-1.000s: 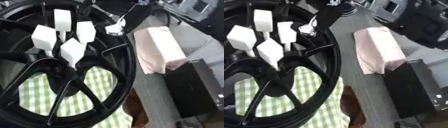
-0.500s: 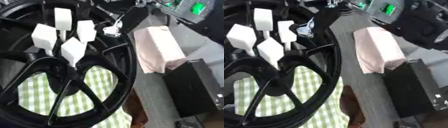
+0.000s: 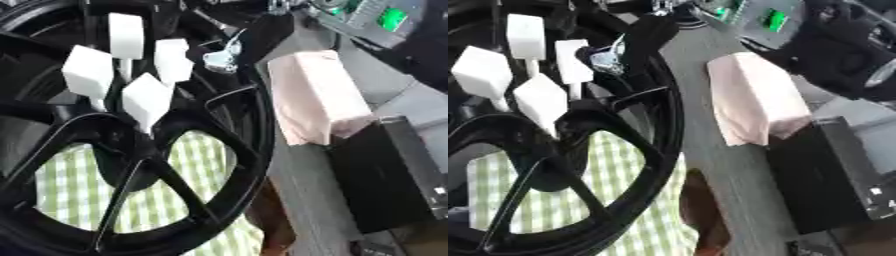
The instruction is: Pull the pin out of the wheel hub.
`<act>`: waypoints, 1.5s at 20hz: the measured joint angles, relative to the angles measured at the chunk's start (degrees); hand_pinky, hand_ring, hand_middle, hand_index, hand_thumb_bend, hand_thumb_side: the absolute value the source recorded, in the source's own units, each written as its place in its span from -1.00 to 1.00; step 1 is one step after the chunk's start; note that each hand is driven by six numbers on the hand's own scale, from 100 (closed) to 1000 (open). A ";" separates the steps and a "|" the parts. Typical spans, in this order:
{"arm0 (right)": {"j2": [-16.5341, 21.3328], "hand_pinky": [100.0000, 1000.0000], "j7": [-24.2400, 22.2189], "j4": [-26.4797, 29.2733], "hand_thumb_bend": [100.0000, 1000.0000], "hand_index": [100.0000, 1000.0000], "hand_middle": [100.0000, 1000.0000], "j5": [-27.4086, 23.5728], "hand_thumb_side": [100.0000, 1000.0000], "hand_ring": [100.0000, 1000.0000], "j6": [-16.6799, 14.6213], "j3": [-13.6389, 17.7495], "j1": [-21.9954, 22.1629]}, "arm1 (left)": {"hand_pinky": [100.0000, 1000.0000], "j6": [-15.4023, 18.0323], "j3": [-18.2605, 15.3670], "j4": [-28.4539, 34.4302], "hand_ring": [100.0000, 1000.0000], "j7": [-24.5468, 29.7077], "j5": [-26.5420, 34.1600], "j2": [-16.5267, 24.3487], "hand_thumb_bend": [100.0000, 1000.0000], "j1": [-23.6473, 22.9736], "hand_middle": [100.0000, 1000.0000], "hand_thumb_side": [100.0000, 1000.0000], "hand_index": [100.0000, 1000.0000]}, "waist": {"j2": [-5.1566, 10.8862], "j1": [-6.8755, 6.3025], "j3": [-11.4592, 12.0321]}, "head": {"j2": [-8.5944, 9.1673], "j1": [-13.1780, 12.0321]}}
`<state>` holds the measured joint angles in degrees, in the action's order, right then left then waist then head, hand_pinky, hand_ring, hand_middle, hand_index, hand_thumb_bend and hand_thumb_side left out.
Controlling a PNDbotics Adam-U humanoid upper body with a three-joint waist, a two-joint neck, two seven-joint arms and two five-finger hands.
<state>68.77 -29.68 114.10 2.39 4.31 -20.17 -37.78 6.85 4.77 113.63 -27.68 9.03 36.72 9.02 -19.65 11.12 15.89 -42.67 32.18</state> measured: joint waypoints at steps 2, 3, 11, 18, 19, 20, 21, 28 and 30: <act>-0.03 0.90 -0.02 0.00 -1.00 0.88 0.64 0.30 0.18 1.00 0.11 0.00 0.04 | 0.72 0.00 0.00 0.00 0.42 -0.01 -0.05 0.00 -0.27 0.00 0.20 0.22 0.43 | -0.23 0.00 0.02 | 0.00 0.00; -0.03 0.90 -0.04 0.00 -1.00 0.87 0.64 0.44 0.20 1.00 0.20 0.00 0.06 | 0.72 -0.01 0.00 0.00 0.42 -0.01 -0.06 -0.01 -0.27 0.00 0.20 0.22 0.43 | -0.27 0.00 0.05 | 0.00 0.01; -0.24 0.90 -0.34 0.00 -1.00 0.87 0.63 1.15 0.25 1.00 0.92 -0.01 0.60 | 0.73 -0.01 0.01 0.00 0.42 -0.02 -0.18 -0.05 -0.28 0.01 0.20 0.24 0.43 | -1.05 0.13 0.30 | 0.01 0.18; -0.50 0.90 -0.25 0.00 -1.00 0.86 0.60 1.82 0.28 1.00 1.78 -0.05 0.77 | 0.73 -0.08 0.32 0.00 0.42 -0.08 -0.57 -0.52 -0.29 0.09 0.20 0.24 0.43 | -1.84 0.32 0.61 | 0.01 0.26; -0.51 0.90 -0.29 0.00 -1.00 0.86 0.60 1.90 0.28 1.00 1.89 -0.09 0.77 | 0.73 -0.09 0.32 0.00 0.42 -0.09 -0.58 -0.53 -0.29 0.09 0.20 0.24 0.43 | -1.95 0.35 0.64 | 0.01 0.26; -0.54 0.89 -0.32 0.00 -1.00 0.86 0.60 2.02 0.28 1.00 1.99 -0.19 0.77 | 0.73 -0.09 0.32 0.00 0.42 -0.09 -0.59 -0.53 -0.29 0.11 0.20 0.24 0.43 | -2.04 0.37 0.65 | 0.01 0.27; -0.59 0.89 -0.36 0.00 -1.00 0.86 0.60 2.10 0.28 1.00 2.04 -0.29 0.77 | 0.73 -0.09 0.32 0.00 0.42 -0.09 -0.60 -0.53 -0.29 0.13 0.20 0.24 0.43 | -2.14 0.41 0.66 | 0.01 0.27; -0.97 0.88 -1.37 0.00 -1.00 0.86 0.56 2.88 0.29 1.00 2.53 -0.34 1.02 | 0.74 -0.10 0.34 0.00 0.42 -0.10 -0.72 -0.54 -0.30 0.17 0.20 0.25 0.43 | -2.54 0.65 0.95 | 0.01 0.44; -0.99 0.88 -1.70 0.00 -1.00 0.86 0.56 3.12 0.28 1.00 2.65 -0.34 1.02 | 0.74 -0.10 0.34 0.00 0.42 -0.10 -0.77 -0.54 -0.30 0.17 0.20 0.25 0.43 | -2.59 0.70 1.01 | 0.01 0.57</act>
<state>67.79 -31.38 114.10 5.51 6.97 -20.52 -36.75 6.75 5.10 113.63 -27.78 8.26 36.18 9.19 -22.24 11.82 16.90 -42.66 32.75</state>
